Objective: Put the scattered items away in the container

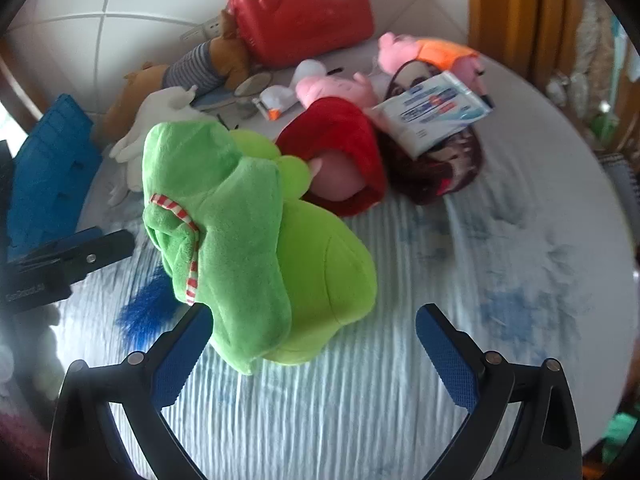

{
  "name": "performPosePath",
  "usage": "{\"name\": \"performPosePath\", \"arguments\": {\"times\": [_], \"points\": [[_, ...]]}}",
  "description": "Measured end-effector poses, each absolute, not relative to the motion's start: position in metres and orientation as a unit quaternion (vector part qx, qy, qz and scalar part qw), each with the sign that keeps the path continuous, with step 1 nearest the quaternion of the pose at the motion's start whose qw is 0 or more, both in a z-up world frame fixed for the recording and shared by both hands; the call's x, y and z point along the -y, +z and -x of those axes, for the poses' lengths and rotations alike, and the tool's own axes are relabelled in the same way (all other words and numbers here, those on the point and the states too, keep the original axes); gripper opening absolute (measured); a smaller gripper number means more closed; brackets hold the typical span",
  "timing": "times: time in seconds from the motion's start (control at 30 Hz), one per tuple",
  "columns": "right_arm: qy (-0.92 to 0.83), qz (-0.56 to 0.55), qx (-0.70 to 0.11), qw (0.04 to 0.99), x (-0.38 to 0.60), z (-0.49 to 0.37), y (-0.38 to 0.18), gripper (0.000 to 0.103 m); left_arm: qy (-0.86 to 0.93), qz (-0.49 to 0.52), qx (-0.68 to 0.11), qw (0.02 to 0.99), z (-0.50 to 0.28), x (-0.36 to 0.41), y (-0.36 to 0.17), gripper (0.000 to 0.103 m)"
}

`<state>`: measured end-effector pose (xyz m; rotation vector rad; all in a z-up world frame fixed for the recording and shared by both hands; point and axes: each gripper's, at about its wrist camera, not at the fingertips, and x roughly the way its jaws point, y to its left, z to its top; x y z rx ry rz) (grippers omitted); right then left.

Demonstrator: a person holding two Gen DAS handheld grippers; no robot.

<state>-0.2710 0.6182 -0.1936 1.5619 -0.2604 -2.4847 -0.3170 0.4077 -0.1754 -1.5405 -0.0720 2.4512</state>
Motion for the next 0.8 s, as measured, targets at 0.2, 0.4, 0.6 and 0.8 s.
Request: {"name": "performPosePath", "arguments": {"times": [0.2, 0.4, 0.6, 0.8], "points": [[-0.824, -0.544, 0.088, 0.132, -0.62, 0.288, -0.217, 0.103, 0.832, 0.539, 0.025, 0.127, 0.331, -0.426, -0.191, 0.098], [-0.815, -0.547, 0.104, 0.162, -0.622, 0.301, -0.23, 0.103, 0.823, 0.549, 0.026, 0.141, 0.343, -0.44, -0.205, 0.103], [-0.805, -0.55, 0.125, 0.185, -0.625, 0.315, -0.243, 0.103, 0.822, 0.55, 0.027, 0.148, 0.352, -0.447, -0.214, 0.103], [-0.796, -0.55, 0.146, 0.207, -0.625, 0.328, -0.255, 0.103, 0.822, 0.547, 0.029, 0.156, 0.359, -0.451, -0.222, 0.103]]}}
